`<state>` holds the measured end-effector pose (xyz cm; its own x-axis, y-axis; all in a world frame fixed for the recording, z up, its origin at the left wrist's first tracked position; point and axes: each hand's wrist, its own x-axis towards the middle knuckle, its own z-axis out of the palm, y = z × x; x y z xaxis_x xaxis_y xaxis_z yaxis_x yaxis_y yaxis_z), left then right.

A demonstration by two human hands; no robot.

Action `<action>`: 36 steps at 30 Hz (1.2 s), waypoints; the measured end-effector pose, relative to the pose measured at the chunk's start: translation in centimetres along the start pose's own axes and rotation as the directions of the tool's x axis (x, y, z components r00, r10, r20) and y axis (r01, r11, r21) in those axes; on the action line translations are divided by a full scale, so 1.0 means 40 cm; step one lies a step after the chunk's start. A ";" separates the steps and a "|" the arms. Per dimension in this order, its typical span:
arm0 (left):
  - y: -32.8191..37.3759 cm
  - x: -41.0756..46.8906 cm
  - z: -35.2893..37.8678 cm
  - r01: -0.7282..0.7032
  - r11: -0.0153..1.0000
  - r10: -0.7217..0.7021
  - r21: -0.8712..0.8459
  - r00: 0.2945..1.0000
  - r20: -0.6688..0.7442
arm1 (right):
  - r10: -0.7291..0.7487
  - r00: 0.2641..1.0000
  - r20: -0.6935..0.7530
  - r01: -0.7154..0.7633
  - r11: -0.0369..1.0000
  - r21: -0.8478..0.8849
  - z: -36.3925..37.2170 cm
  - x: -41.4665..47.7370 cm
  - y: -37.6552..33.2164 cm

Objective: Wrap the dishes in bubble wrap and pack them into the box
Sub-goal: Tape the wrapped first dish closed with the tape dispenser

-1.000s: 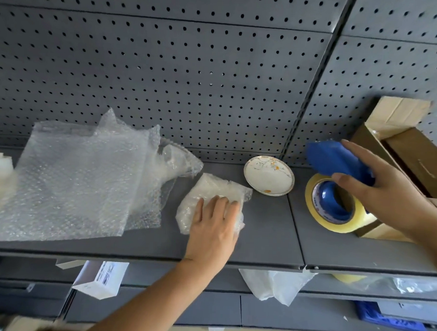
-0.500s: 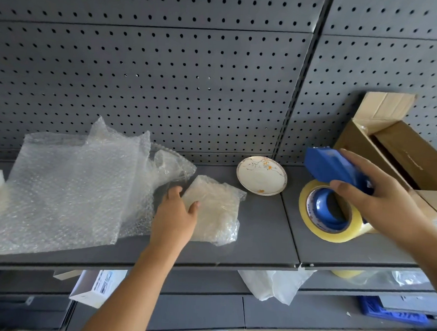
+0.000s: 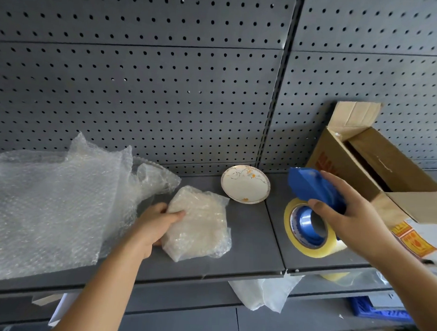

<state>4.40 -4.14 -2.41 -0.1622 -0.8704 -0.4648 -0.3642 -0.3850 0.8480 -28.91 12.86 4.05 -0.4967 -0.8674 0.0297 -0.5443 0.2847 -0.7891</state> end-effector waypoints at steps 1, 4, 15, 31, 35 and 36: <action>-0.001 0.002 -0.001 0.008 1.000 -0.008 -0.031 1.000 -0.001 | 0.001 1.000 -0.015 -0.001 1.000 -0.021 0.005 0.009 0.002; -0.008 0.003 -0.004 0.010 0.994 -0.010 -0.112 1.000 -0.001 | -0.004 0.997 -0.074 -0.004 0.994 -0.106 0.027 0.036 0.005; -0.031 -0.001 -0.015 -0.002 0.969 0.003 -0.248 1.000 0.003 | -0.050 0.972 -0.228 0.014 0.988 -0.154 0.102 0.129 0.018; -0.045 -0.008 -0.008 -0.019 0.955 0.018 -0.297 1.000 -0.008 | -0.031 0.982 -0.185 -0.035 0.939 -0.343 0.123 0.239 0.020; -0.044 -0.010 -0.009 -0.017 0.954 0.018 -0.300 1.000 -0.001 | -0.022 0.987 -0.161 -0.045 0.915 -0.401 0.121 0.267 0.001; -0.044 -0.010 -0.008 -0.019 0.953 0.019 -0.302 1.000 -0.001 | -0.021 0.987 -0.158 -0.046 0.911 -0.409 0.121 0.272 -0.003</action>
<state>5.41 -3.21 -3.61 -0.1682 -0.8781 -0.4480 -0.0674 -0.4432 0.8939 -30.97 1.42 1.51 -0.5854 -0.7980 0.1430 -0.7498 0.4659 -0.4697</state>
